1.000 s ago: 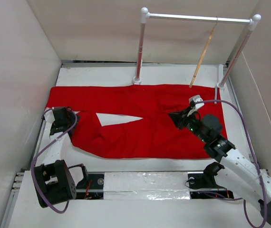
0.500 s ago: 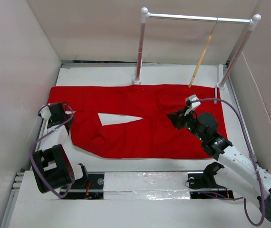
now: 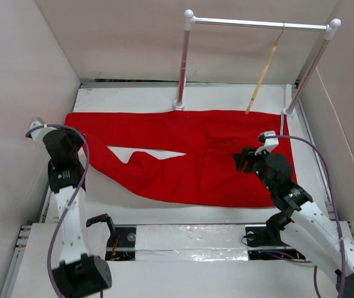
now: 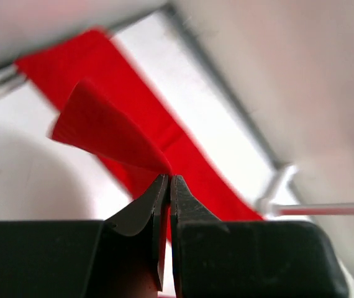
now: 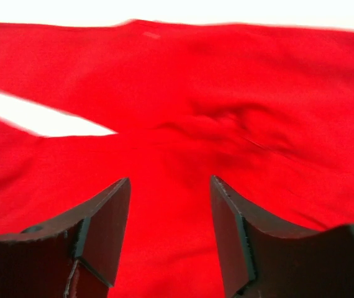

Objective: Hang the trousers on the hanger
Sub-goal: Flatten out the trousers at the center of the board.

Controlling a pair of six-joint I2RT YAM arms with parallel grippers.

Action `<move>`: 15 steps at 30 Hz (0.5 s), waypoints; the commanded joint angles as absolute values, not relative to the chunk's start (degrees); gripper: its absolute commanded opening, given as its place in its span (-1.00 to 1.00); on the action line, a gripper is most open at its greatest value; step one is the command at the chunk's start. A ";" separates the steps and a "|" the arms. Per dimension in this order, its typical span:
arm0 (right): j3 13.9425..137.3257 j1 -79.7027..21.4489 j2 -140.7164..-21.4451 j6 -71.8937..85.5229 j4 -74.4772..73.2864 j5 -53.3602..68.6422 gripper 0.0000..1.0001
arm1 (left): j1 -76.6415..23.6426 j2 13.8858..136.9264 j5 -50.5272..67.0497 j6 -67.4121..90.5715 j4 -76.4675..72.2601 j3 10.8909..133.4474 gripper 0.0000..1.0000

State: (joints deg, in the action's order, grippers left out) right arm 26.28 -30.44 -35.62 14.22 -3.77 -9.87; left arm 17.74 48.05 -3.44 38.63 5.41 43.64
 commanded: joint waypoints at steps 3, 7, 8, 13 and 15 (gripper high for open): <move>25.05 -21.38 -43.65 18.54 -4.84 -11.00 0.04 | 14.77 37.12 -1.76 35.16 6.76 47.02 -1.00; 23.91 -13.99 -53.13 21.96 1.12 -0.84 -0.04 | 13.11 30.60 -0.26 33.75 6.42 46.06 -1.00; 23.56 -12.84 -55.17 22.58 5.75 2.17 -0.05 | 12.40 29.19 -0.26 33.40 6.42 45.79 -1.00; 28.45 -11.34 -73.33 26.36 14.31 10.45 -0.10 | 7.84 24.35 2.18 30.16 7.64 44.48 -1.00; 30.66 -11.34 -78.46 27.59 16.42 11.07 -0.11 | 5.99 24.34 3.51 28.31 7.47 43.86 -1.00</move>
State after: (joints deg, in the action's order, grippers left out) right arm 26.04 -11.49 -72.99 24.23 7.09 5.43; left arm 8.21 24.10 0.21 32.29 8.45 45.30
